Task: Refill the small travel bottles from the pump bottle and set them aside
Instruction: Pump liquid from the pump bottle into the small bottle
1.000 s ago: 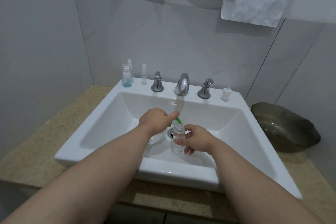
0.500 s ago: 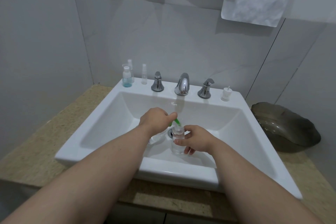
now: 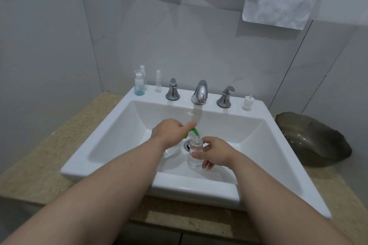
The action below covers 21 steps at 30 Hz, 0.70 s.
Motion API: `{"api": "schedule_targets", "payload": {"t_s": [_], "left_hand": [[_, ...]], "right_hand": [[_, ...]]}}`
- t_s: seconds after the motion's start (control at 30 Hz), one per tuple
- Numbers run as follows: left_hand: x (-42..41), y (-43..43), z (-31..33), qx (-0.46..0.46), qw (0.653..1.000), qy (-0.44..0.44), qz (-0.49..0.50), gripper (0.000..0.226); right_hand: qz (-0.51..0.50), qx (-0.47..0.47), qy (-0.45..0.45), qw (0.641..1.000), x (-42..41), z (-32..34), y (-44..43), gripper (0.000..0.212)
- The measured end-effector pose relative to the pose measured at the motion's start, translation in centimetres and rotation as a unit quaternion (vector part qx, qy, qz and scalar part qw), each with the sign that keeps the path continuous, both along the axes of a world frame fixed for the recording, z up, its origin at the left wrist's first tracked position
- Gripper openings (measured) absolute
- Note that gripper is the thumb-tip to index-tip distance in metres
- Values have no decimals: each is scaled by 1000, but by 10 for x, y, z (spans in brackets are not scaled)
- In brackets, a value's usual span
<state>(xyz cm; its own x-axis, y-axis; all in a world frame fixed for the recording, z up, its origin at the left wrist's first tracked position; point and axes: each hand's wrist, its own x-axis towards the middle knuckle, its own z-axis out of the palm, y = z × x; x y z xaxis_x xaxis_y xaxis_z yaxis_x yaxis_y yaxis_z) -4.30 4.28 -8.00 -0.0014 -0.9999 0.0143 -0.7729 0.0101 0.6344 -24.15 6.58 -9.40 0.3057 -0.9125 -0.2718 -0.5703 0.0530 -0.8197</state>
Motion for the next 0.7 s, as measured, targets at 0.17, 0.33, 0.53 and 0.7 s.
{"api": "schedule_targets", "payload": {"t_s": [0.17,0.33,0.53,0.7], "left_hand": [[2,1,-1,0,1000,5,-8,79],[2,1,-1,1,1000,9,-6,85],[3,-5,-3,17,1000,16,-19,78],[6,-11,0,37,995,91,-30,72]], "right_hand": [[-3,-4,2,1000,0,-1,-1,35],[-7,-2,5,1000,0,-1,-1,35],[-10,-3,7,1000,0,0,0,36],[-10,-14,10,1000,0,0,0,32]]}}
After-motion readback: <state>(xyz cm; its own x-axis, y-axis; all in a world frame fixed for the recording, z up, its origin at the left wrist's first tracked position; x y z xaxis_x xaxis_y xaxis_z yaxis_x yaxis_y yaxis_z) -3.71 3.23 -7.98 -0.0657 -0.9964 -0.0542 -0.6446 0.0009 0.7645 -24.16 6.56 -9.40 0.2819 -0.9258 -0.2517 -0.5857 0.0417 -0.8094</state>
